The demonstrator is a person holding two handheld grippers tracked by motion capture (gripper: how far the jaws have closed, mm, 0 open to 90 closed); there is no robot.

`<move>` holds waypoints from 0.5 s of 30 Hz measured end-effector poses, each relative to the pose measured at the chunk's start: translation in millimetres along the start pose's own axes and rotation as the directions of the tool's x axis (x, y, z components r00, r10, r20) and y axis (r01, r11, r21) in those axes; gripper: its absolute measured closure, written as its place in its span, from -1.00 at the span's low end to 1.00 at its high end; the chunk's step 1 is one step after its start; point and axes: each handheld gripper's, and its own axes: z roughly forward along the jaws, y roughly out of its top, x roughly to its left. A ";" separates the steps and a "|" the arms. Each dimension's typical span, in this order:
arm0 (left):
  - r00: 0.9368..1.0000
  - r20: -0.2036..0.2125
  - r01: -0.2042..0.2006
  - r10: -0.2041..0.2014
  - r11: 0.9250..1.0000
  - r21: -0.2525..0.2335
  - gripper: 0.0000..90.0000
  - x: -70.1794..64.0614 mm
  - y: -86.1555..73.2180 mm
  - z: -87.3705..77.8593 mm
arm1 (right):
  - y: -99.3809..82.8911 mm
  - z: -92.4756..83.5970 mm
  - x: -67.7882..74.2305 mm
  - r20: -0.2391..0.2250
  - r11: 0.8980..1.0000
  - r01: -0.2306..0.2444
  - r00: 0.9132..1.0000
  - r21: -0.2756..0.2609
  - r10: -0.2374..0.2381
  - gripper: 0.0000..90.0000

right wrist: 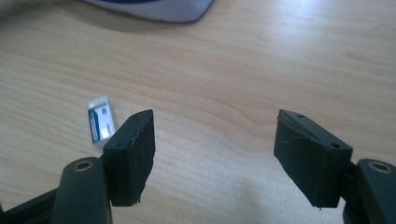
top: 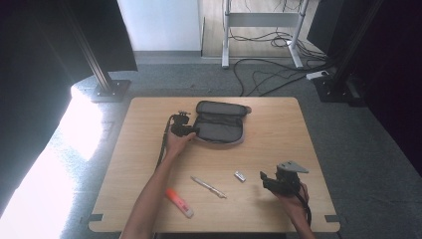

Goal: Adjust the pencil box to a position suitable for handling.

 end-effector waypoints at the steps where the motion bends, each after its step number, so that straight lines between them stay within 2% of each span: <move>1: 1.000 0.001 0.002 -0.002 1.000 -0.001 0.22 0.2 -0.2 0.2 | 2.4 1.0 0.2 -0.002 1.000 0.001 1.000 -0.005 -0.001 -0.35; 5: 1.000 0.004 0.003 -0.003 1.000 0.003 0.26 1.1 -0.5 0.4 | 8.0 5.1 2.3 -0.008 1.000 0.017 1.000 0.003 -0.017 -0.35; 9: 1.000 0.005 0.008 -0.008 1.000 0.002 0.30 2.2 -0.6 0.4 | 17.3 9.2 1.4 -0.019 1.000 0.004 1.000 -0.007 -0.004 -0.31; 11: 1.000 0.005 0.003 -0.003 1.000 0.005 0.35 2.4 -0.9 0.6 | 27.9 13.2 2.3 -0.014 1.000 0.013 1.000 -0.024 -0.013 -0.28; 15: 1.000 0.003 0.005 -0.005 1.000 0.007 0.38 2.6 -1.3 1.2 | 37.7 18.7 3.9 -0.017 1.000 0.014 1.000 -0.026 -0.015 -0.27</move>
